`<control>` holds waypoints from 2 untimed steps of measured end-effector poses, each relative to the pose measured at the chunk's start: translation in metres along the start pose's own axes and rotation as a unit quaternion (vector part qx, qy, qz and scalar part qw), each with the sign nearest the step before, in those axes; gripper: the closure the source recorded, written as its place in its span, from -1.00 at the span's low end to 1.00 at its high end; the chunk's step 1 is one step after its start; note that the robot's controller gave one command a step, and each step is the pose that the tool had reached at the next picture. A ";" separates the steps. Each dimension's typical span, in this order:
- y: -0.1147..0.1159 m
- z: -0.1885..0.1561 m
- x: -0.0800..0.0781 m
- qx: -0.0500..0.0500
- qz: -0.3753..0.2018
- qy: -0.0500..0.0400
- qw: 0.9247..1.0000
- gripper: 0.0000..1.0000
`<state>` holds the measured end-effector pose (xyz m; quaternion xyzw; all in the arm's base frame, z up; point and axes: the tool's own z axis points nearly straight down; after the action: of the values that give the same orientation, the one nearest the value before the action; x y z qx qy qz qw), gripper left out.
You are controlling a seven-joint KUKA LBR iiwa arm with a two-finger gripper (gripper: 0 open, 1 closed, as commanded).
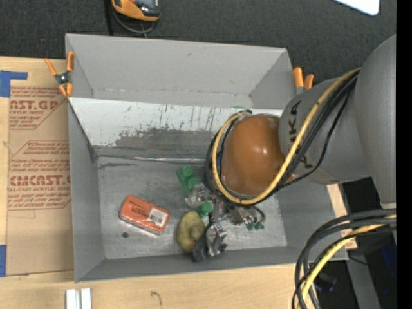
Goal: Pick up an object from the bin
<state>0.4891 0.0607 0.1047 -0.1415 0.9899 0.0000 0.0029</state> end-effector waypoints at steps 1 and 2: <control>0.006 0.031 -0.006 0.002 -0.104 -0.009 0.995 -1.00; 0.015 0.009 0.002 -0.001 -0.243 0.001 0.970 -1.00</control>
Offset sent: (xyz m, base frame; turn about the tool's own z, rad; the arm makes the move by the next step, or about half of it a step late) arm -0.0077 0.0151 0.0001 -0.5838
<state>0.4835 0.0748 0.0957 -0.3775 0.9260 0.0000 0.0017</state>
